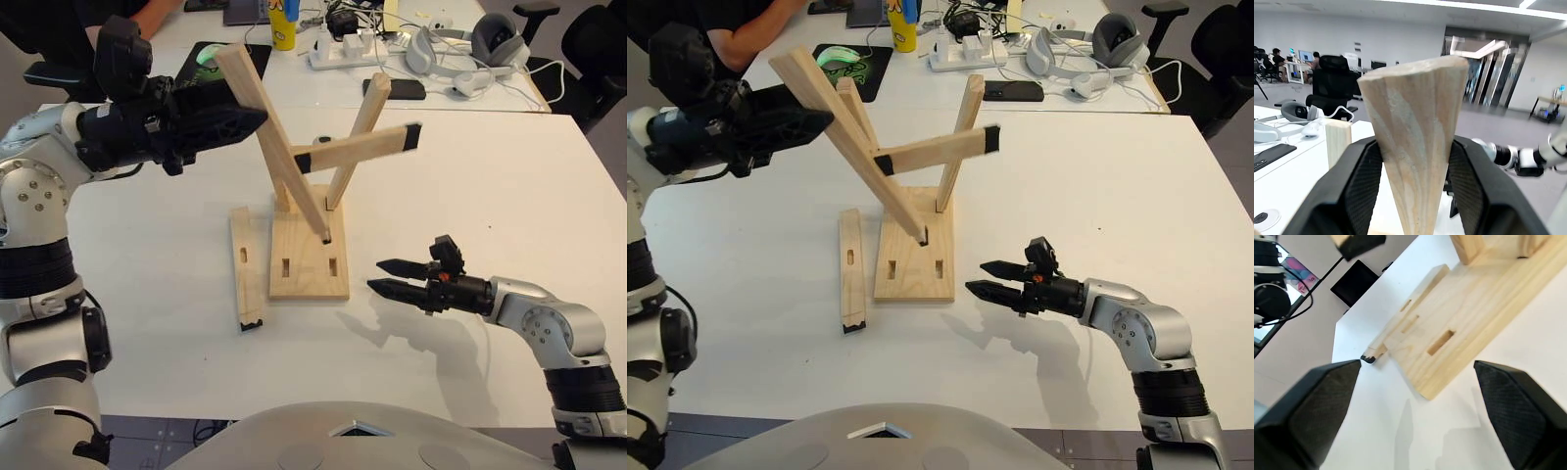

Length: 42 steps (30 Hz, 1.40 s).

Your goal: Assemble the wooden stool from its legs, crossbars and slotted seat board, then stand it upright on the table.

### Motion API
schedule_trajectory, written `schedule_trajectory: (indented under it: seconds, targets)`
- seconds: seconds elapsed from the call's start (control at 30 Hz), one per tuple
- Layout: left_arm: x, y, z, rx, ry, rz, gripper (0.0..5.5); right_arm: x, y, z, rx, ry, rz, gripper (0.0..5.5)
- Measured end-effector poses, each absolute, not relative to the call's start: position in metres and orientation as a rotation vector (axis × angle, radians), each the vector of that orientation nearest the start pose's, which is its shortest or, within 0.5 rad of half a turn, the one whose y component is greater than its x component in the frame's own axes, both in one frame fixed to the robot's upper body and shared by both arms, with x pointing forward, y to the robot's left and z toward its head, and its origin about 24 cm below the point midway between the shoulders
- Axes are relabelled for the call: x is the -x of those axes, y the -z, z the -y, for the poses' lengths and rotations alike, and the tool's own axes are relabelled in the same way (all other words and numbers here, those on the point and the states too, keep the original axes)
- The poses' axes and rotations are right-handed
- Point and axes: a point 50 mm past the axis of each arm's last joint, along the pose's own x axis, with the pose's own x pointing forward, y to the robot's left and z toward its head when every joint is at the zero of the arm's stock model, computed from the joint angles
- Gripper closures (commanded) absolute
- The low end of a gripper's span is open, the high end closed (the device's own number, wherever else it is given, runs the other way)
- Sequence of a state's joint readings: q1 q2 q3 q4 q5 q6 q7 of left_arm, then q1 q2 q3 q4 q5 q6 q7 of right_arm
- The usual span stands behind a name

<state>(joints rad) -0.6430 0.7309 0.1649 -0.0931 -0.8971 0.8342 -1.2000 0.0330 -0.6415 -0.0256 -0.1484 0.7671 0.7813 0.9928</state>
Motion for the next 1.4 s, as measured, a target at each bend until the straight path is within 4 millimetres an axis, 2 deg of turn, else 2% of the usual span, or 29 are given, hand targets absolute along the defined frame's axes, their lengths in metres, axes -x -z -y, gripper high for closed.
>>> schedule_trajectory:
  seconds: [0.13,0.37,0.63,0.7,0.83,0.97,1.2,1.4]
  targets:
    - [-0.273,-0.225,-0.191,0.026,1.461,-0.064,3.49,-0.208,-0.050,0.207,-0.428,-1.016,-0.584,1.22]
    - [-0.266,-0.196,-0.200,0.010,1.420,-0.132,3.49,-0.208,-0.044,0.207,-0.428,-0.997,-0.587,1.22]
    - [-0.263,-0.192,-0.201,-0.025,1.416,-0.116,3.49,-0.206,-0.051,0.200,-0.407,-1.040,-0.569,1.22]
    - [-0.263,-0.192,-0.201,-0.033,1.413,-0.112,3.49,-0.206,-0.055,0.190,-0.331,-1.077,-0.544,1.22]
    - [-0.264,-0.192,-0.201,-0.033,1.412,-0.115,3.49,-0.207,-0.053,0.170,-0.030,-1.111,-0.451,1.22]
    - [-0.264,-0.191,-0.201,-0.037,1.414,-0.123,3.49,-0.206,-0.049,0.152,0.183,-1.153,-0.341,1.22]
    - [-0.265,-0.191,-0.200,-0.044,1.424,-0.133,3.49,-0.203,-0.038,0.136,0.279,-1.212,-0.298,1.22]
    - [-0.266,-0.192,-0.198,-0.048,1.429,-0.135,3.49,-0.210,-0.036,0.125,0.362,-1.227,-0.245,1.22]
